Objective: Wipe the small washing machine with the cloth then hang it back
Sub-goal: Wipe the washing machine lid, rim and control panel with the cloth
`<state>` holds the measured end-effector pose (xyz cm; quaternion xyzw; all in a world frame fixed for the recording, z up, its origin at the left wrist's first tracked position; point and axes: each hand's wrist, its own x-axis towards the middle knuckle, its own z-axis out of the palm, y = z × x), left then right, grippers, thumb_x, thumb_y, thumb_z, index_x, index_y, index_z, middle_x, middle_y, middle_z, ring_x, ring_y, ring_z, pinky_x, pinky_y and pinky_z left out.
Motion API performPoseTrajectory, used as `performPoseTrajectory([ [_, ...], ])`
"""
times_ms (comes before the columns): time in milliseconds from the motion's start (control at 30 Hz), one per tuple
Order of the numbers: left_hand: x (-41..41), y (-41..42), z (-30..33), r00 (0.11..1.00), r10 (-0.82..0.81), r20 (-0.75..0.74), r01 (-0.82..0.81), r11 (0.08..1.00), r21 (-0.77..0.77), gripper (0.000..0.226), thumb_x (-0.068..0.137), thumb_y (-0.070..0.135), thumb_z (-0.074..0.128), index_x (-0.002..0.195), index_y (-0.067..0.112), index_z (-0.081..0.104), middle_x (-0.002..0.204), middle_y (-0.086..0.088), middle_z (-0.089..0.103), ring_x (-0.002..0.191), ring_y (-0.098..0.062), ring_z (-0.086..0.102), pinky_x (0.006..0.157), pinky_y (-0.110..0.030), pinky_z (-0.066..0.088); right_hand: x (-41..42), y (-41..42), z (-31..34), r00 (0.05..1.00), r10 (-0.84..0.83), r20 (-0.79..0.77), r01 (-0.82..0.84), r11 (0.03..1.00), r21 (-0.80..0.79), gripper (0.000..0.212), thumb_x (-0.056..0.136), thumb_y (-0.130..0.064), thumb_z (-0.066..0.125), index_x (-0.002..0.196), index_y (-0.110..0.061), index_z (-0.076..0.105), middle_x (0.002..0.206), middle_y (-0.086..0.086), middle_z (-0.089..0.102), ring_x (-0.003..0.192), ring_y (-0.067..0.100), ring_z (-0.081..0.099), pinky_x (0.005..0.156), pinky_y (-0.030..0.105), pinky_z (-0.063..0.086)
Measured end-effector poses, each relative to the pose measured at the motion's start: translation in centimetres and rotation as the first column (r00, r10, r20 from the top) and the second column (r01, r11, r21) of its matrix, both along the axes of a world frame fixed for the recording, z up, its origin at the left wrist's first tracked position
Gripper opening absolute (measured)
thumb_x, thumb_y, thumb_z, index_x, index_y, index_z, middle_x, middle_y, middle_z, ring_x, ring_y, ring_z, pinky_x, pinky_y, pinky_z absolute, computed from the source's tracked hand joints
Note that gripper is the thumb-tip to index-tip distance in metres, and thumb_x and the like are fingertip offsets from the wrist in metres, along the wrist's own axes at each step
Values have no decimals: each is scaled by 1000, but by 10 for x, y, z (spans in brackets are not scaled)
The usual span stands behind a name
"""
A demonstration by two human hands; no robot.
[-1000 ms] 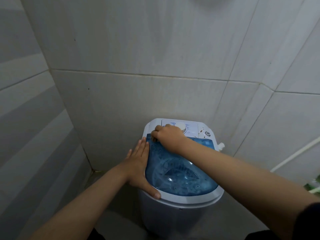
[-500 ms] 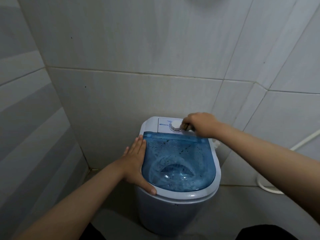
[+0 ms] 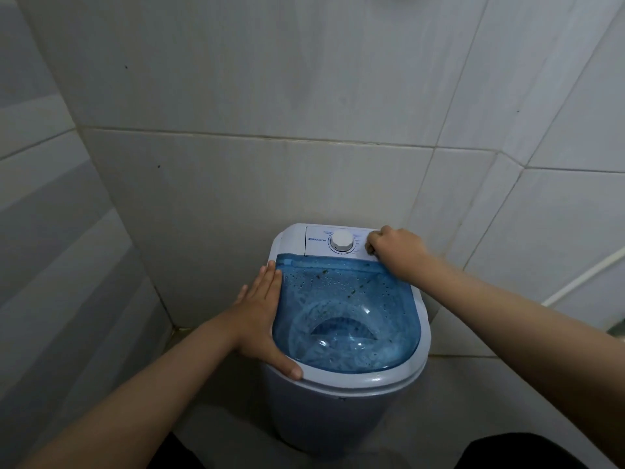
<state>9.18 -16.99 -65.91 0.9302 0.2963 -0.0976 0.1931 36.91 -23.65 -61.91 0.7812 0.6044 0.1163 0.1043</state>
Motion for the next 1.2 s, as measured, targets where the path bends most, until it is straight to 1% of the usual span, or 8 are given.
performPoseTrajectory([
  [200,0,-2,3,1000,7,-17,-7,1000,3,163,35,86,66,140,14,-34,144,1,-49,134,-18,-41,115,-47,-14,-24,-35,0,995,87,53,-81,991,-107,34,92,-4,46,123,-15,51,119,14,56,102,33,60,73,35,44],
  [333,-1,-4,3,1000,14,-12,-14,1000,-3,163,34,86,67,141,14,-34,145,1,-47,134,-18,-40,116,-49,-12,-15,-40,25,980,42,-196,-71,987,-143,44,79,3,48,113,-23,61,112,-4,68,103,22,62,68,27,43],
  [433,-1,-4,4,1000,15,-7,-15,1000,-9,164,34,86,67,141,13,-33,145,1,-47,134,-17,-40,116,-50,-12,-7,-36,31,947,15,-320,-31,999,-44,53,74,8,44,112,-24,63,110,-10,69,104,16,62,74,27,50],
  [567,-1,-3,2,1000,16,2,-16,1000,-7,163,35,86,68,141,13,-33,145,1,-46,135,-17,-40,116,-49,-13,-11,-26,-1,975,25,-220,-15,999,46,44,81,3,47,116,-22,58,119,4,60,103,28,61,77,37,55],
  [767,-1,-2,1,1000,13,7,-13,1000,1,164,33,87,66,142,13,-32,147,0,-45,135,-17,-39,116,-49,-11,-24,-33,-25,996,19,-85,-11,996,92,30,87,-2,50,114,-15,55,114,9,59,97,32,61,69,36,50],
  [867,-1,-2,0,1000,16,6,-16,1000,1,165,32,87,66,142,13,-32,147,1,-45,135,-17,-39,116,-50,-11,-34,-53,-30,997,40,-63,-32,992,122,33,86,-1,53,116,-15,53,113,8,59,98,31,60,66,36,48],
  [1033,0,-1,0,1000,13,1,-13,1000,8,164,33,87,66,141,14,-33,146,1,-45,135,-17,-39,116,-50,-10,-53,-99,-33,993,106,-59,-100,989,105,37,81,-2,61,116,-14,56,115,11,62,96,34,60,69,40,54],
  [1200,0,-2,0,1000,14,-7,-14,1000,3,165,32,88,66,141,14,-33,147,1,-45,136,-17,-38,116,-49,-11,-78,-130,-34,994,47,-98,-51,998,-36,54,79,0,61,130,-12,46,137,17,48,111,40,53,76,46,57],
])
